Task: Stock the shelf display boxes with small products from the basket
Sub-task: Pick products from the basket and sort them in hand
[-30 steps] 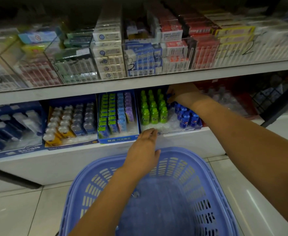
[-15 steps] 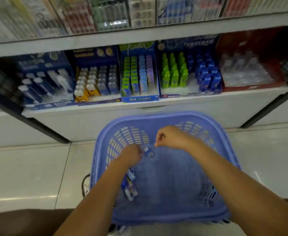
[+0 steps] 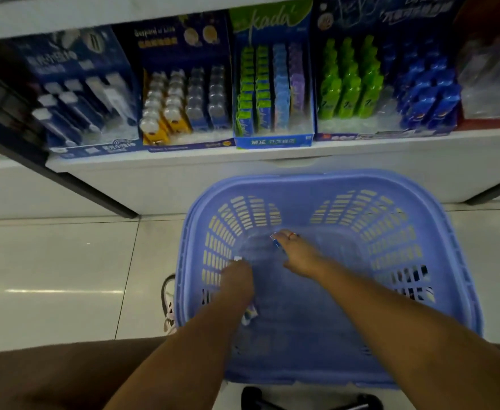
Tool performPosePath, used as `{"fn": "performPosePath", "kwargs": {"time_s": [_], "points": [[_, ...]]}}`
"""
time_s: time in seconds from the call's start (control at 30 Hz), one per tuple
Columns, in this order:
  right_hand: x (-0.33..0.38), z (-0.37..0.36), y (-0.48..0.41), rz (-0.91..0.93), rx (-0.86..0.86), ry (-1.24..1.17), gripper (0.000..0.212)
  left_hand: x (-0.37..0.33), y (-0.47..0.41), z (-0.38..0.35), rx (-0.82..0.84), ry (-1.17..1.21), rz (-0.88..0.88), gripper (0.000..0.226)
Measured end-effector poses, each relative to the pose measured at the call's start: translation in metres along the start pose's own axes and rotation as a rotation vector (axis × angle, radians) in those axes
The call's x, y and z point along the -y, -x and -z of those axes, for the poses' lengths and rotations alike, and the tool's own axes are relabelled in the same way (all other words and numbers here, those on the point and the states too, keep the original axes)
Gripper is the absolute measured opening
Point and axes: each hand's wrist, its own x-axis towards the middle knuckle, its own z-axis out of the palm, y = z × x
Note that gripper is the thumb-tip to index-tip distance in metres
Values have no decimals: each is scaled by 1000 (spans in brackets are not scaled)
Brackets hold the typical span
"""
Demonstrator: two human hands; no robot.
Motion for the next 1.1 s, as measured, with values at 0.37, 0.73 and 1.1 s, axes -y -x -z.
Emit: {"fn": "performPosePath", "kwargs": {"time_s": [0.37, 0.73, 1.1], "points": [[-15, -19, -1, -54, -44, 179, 36, -6, -6, -3, 144, 155, 79, 34], [-9, 33, 31, -314, -208, -865, 13, -46, 16, 56, 130, 885, 125, 23], [77, 168, 100, 144, -618, -1182, 19, -21, 62, 166, -169, 1124, -373, 19]]}}
